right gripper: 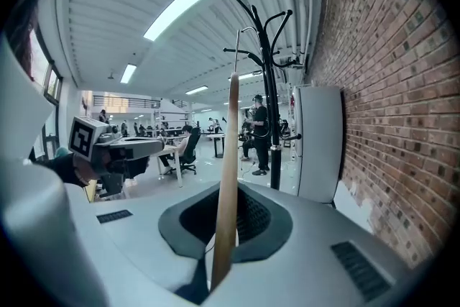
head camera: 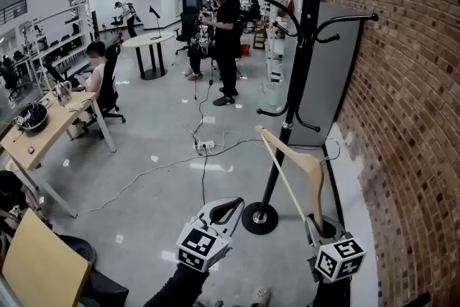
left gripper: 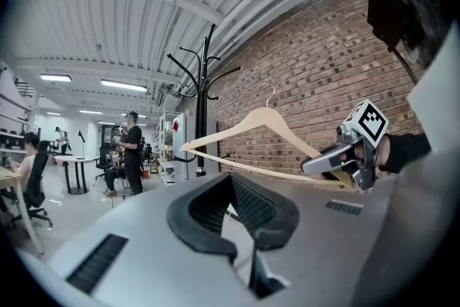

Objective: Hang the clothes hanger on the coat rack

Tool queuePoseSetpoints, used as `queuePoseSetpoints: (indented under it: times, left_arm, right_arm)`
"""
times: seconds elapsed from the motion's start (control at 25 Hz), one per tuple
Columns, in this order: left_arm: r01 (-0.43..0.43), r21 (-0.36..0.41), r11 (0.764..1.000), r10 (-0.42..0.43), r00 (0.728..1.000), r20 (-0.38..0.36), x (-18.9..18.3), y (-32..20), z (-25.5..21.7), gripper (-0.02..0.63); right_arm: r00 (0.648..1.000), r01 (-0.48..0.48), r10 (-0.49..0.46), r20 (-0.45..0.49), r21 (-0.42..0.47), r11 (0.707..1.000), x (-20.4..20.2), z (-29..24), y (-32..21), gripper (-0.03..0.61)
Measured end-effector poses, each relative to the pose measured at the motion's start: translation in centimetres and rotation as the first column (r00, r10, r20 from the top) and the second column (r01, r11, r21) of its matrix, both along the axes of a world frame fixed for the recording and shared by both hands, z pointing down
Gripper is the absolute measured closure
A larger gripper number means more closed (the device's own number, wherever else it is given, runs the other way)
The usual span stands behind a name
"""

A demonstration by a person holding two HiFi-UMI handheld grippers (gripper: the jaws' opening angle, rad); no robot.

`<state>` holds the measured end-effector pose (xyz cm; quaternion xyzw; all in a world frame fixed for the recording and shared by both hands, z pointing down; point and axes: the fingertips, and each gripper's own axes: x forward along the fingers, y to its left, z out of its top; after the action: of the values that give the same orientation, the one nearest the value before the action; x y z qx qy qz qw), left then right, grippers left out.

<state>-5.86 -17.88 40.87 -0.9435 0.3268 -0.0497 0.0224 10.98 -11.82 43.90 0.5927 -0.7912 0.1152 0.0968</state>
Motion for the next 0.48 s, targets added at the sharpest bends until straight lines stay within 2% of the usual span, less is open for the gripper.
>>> queuePoseSetpoints:
  times: [0.48]
  left_arm:
    - [0.109, 0.012, 0.994, -0.109, 0.994, 0.002, 7.5, -6.0, -0.8, 0.606]
  right_arm:
    - [0.985, 0.169, -0.169, -0.036, 0.022, 0.985, 6.9, -1.5, -8.5, 0.558]
